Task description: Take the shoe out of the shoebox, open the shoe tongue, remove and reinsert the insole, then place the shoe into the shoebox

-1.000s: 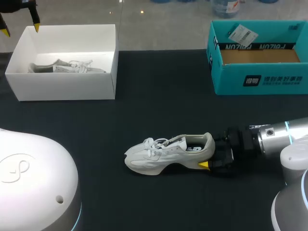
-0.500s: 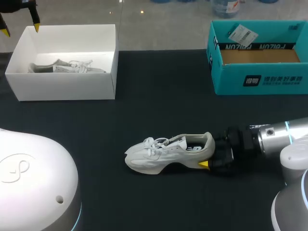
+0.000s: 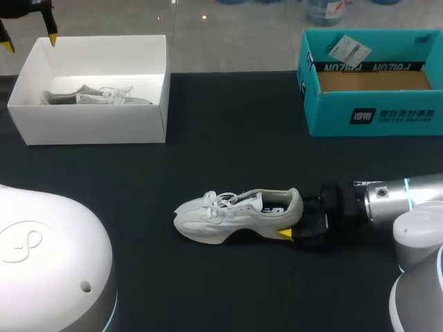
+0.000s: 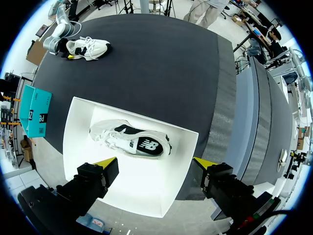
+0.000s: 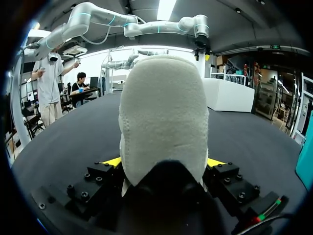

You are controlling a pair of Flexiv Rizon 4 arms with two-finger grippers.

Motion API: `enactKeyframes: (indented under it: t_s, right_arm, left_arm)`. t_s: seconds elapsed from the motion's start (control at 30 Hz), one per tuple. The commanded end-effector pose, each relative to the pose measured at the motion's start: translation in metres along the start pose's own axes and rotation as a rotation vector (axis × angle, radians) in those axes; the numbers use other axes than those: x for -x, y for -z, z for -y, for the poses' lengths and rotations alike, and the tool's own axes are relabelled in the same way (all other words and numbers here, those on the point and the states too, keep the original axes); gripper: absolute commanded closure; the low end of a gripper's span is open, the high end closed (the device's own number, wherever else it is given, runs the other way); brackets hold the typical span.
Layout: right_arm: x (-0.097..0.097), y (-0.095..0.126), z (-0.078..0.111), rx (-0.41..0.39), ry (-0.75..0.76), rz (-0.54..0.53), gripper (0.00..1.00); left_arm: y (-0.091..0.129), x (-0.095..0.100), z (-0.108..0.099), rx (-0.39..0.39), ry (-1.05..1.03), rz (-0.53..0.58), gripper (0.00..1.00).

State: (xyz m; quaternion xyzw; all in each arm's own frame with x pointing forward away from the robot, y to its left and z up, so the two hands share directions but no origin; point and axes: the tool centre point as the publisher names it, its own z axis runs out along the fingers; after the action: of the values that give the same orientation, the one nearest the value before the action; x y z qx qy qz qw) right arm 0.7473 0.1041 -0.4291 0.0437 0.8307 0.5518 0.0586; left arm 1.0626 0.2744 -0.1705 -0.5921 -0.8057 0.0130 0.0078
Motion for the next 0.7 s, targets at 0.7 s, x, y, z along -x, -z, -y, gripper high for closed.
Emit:
enactKeyframes:
  t_s: [0.7]
  right_arm:
    - [0.002,-0.004,0.001,-0.003,0.0,-0.003,1.0]
  left_arm:
    - [0.007,0.004,0.015,0.013,0.032,0.007,0.0]
